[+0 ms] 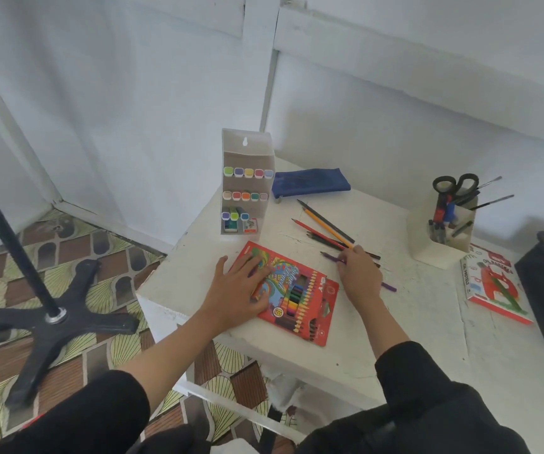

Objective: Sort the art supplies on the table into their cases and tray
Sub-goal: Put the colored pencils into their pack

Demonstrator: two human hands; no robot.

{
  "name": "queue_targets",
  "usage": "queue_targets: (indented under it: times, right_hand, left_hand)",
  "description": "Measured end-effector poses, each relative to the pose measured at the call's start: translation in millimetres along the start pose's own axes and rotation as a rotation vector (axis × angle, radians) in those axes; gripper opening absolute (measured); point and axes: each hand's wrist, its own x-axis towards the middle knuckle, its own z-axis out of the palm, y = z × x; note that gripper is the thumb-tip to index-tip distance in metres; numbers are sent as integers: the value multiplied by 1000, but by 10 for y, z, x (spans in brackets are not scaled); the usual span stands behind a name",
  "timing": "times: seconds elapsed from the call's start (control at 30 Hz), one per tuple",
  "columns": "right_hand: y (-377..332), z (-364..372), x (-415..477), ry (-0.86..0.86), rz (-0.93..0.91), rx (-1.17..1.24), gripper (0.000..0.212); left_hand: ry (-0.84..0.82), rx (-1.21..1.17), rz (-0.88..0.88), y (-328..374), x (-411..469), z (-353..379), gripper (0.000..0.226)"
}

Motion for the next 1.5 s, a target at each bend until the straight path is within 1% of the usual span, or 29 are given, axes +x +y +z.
queue_targets:
  times: [0.13, 0.3, 0.43, 0.5, 0.6, 0.67, 0.8, 0.9, 1.03, 1.17, 1.23, 1.3, 1.37, 1.43, 1.5]
  right_hand:
    - [0, -48, -96, 130, 58, 202, 14]
    - [106, -341, -184, 340, 49, 453, 12]
    - [101, -618, -376, 500, 102, 734, 11]
    - [118, -660, -488, 545, 168, 880, 11]
    - [163, -641, -640, 605, 335, 1084, 17]
    - [190, -607, -759, 625, 424, 1156, 23]
    - [234, -459, -955, 665, 539, 1233, 34]
    - [247, -386, -1007, 694, 626, 1321, 33]
    - [252, -325, -979, 690, 793, 1499, 31]
    - [219, -280, -932, 626, 852, 1552, 39]
    - [180, -257, -914, 585, 867, 1539, 39]
    - [148, -226, -898, 551, 877, 1522, 34]
    - [124, -173, -889, 504, 852, 1497, 22]
    - [109, -136, -899, 435, 769, 1386, 9]
    - [113, -119, -899, 343, 653, 1162, 6]
  left_hand:
    - [16, -6, 2, -20, 17, 19, 60]
    - [29, -26, 1, -29, 16, 46, 63]
    - [46, -33, -1, -30, 17, 50, 63]
    - [58, -35, -3, -32, 14, 56, 62]
    - [58, -20, -4, -34, 14, 57, 63]
    - [48, -14, -3, -24, 17, 47, 66]
    - [31, -32, -1, -23, 11, 35, 69]
    - [31, -44, -6, -16, 7, 33, 70]
    - [28, -47, -10, -14, 2, 25, 71]
    - [37, -60, -12, -16, 5, 30, 69]
    - [44, -59, -14, -16, 6, 31, 68]
    - [39, -56, -14, -10, 2, 29, 68]
    - [25, -57, -19, -7, 2, 20, 70]
    - [14, -60, -26, -8, 1, 16, 72]
    - [6, -56, -29, -9, 2, 17, 73]
